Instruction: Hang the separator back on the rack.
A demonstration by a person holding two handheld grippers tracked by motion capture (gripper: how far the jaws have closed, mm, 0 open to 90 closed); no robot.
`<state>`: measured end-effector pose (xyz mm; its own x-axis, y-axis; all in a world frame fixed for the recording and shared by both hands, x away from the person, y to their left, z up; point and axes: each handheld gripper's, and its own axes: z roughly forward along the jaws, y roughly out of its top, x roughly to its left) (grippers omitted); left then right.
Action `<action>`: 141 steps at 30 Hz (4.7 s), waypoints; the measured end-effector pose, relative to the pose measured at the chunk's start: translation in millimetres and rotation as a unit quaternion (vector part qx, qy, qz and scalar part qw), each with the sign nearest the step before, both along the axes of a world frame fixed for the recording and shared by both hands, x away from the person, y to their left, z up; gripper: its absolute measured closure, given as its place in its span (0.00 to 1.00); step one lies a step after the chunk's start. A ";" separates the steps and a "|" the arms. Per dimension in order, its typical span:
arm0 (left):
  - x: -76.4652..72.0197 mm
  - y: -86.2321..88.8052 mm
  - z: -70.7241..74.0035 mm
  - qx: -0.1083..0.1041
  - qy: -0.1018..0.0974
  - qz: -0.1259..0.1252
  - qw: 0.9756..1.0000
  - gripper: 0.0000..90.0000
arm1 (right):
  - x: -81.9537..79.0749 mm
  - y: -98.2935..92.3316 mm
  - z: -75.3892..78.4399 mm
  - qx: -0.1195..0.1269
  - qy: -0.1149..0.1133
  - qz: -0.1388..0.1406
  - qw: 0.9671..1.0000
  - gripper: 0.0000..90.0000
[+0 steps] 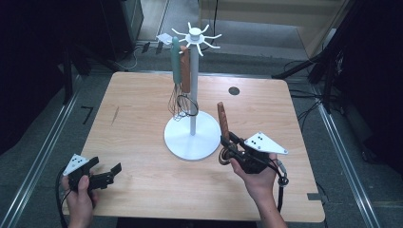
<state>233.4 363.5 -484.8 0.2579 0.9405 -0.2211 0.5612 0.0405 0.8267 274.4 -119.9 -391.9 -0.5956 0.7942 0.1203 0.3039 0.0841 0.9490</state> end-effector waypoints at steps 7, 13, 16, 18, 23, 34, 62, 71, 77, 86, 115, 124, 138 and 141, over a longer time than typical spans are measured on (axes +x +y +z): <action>0.0 0.7 -0.1 -0.003 0.000 0.001 1.000 0.00 | 1.5 2.5 12.8 0.013 -0.020 -0.001 1.000 0.79; 0.1 0.9 -0.1 -0.005 0.000 0.002 1.000 0.00 | 5.2 8.9 19.5 0.024 -0.031 0.005 0.999 0.79; 0.2 0.8 -0.2 -0.005 0.001 0.002 1.000 0.00 | 6.5 13.0 23.9 0.029 -0.037 0.006 0.999 0.79; 0.2 1.0 -0.2 -0.005 0.000 0.002 1.000 0.00 | 7.9 15.8 27.0 0.029 -0.043 0.007 0.999 0.79; 0.3 1.1 -0.2 -0.006 0.001 0.002 1.000 0.00 | 10.9 20.0 36.2 0.035 -0.055 0.008 0.998 0.79; 0.6 1.3 -0.3 -0.007 0.002 0.001 1.000 0.00 | 11.0 32.3 55.0 0.020 -0.089 -0.018 0.996 0.79; 1.2 1.8 -0.5 -0.009 0.006 0.001 1.000 0.00 | 6.2 52.3 94.3 0.050 -0.126 -0.039 0.990 0.79; 1.4 2.1 -0.6 -0.012 0.007 0.000 1.000 0.00 | 3.7 60.0 105.4 0.050 -0.139 -0.040 0.988 0.79; 1.5 2.0 -0.5 -0.011 0.007 0.000 1.000 0.00 | 7.0 62.8 109.7 0.051 -0.138 -0.050 0.988 0.79; 1.7 1.9 -0.5 -0.010 0.008 -0.001 1.000 0.00 | 15.0 70.4 113.3 0.040 -0.129 -0.054 0.989 0.79; 3.9 1.1 -0.4 -0.009 0.007 -0.002 1.000 0.00 | 9.9 63.2 72.1 0.017 -0.115 -0.015 0.993 0.35; 2.2 -0.5 0.2 0.002 0.000 0.002 1.000 0.00 | 3.9 50.3 44.0 0.023 -0.095 -0.013 0.995 0.30; 1.5 -1.6 0.1 0.004 -0.002 0.000 1.000 0.00 | 0.4 33.3 -6.5 0.009 -0.054 -0.031 0.998 0.26; 1.2 -1.7 0.2 0.005 -0.004 -0.001 1.000 0.00 | -0.5 29.0 -14.5 0.001 -0.049 -0.031 0.998 0.26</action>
<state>234.5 361.8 -484.6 0.2610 0.9421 -0.2104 0.5554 0.0317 0.8310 274.0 -90.8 -406.3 -0.5541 0.8299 0.0654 0.2144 0.0664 0.9745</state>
